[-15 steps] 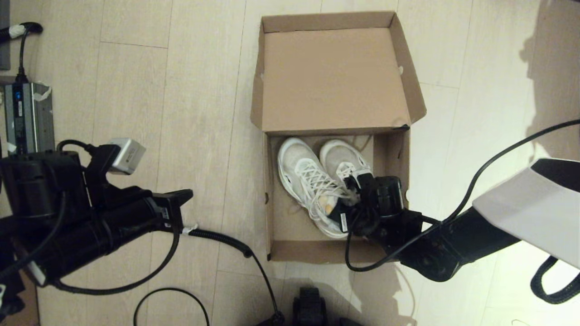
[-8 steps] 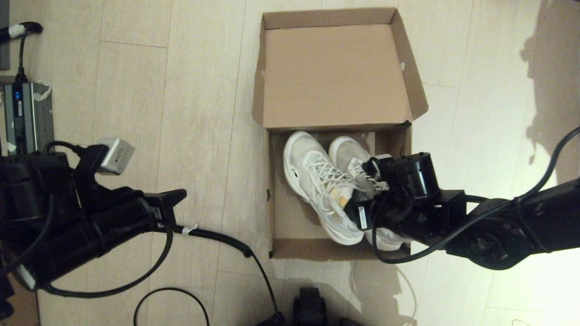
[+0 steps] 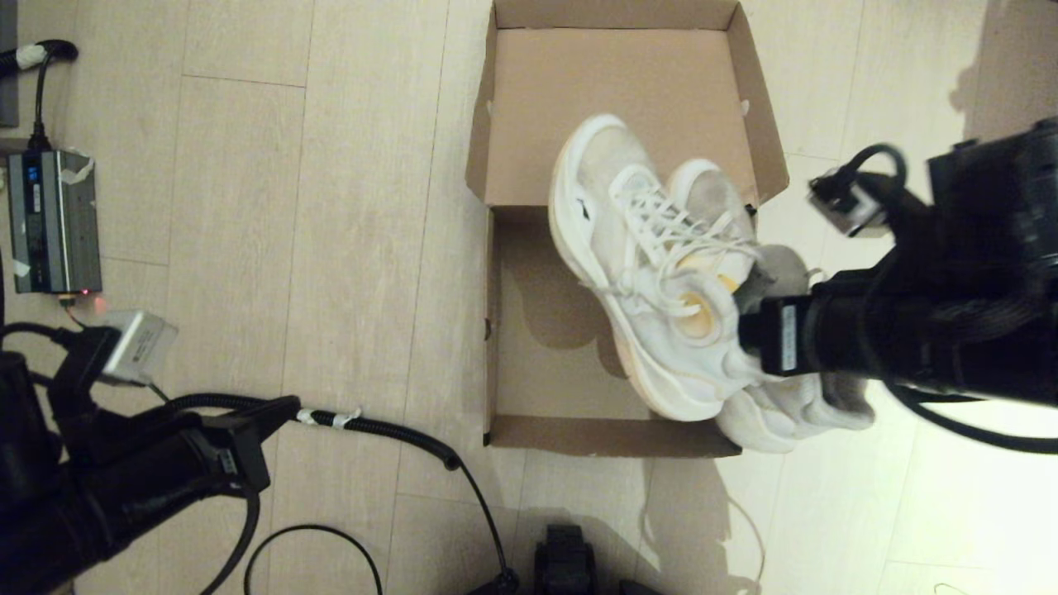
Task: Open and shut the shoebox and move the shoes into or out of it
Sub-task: Put the shoes out of the shoe box
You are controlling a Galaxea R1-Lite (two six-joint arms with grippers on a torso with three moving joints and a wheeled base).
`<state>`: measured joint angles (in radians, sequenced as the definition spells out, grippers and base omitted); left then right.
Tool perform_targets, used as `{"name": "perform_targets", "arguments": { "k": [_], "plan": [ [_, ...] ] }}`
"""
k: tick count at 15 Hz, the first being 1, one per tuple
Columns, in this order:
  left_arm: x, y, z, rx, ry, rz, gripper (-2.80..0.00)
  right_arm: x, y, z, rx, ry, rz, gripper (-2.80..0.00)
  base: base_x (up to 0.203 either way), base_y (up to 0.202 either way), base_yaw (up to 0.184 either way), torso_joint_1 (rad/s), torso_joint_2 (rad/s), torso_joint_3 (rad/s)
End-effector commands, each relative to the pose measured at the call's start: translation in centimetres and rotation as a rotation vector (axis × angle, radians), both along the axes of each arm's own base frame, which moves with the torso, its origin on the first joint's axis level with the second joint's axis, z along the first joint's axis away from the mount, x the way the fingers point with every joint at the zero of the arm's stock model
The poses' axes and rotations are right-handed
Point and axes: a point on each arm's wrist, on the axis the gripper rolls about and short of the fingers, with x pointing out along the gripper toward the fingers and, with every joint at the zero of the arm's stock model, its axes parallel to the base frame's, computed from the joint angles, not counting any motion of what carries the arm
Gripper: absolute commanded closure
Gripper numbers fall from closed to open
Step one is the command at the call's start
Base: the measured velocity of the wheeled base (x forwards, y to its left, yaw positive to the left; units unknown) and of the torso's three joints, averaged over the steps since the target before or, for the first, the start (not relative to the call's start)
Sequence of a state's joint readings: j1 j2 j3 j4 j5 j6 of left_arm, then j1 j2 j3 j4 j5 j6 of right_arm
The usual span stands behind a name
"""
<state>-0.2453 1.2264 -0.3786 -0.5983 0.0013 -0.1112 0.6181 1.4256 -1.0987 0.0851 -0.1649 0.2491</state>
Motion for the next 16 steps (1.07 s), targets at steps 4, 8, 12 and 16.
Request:
{"name": "perform_targets", "arguments": {
  "k": [4, 8, 12, 16],
  "plan": [
    [-2.9, 0.8, -1.7, -0.058, 0.036, 0.019, 0.00, -8.6, -7.7, 7.4, 0.130, -0.243, -0.139, 0.00, 0.000, 0.000, 0.000, 0.000, 0.00, 0.000],
    [-3.2, 0.8, -2.5, -0.133, 0.083, 0.040, 0.00, -11.6, -12.1, 7.8, 0.074, -0.353, -0.430, 0.00, 0.000, 0.000, 0.000, 0.000, 0.00, 0.000],
    [-4.0, 1.1, -0.3, -0.158, -0.026, 0.036, 0.00, -10.6, -13.9, 6.0, -0.069, -0.303, -0.678, 0.00, 0.000, 0.000, 0.000, 0.000, 0.00, 0.000],
    [-3.2, 1.0, 4.3, -0.185, -0.161, 0.046, 0.00, -2.9, -14.8, 3.2, -0.147, -0.124, -0.750, 0.00, 0.000, 0.000, 0.000, 0.000, 0.00, 0.000]
  ]
}}
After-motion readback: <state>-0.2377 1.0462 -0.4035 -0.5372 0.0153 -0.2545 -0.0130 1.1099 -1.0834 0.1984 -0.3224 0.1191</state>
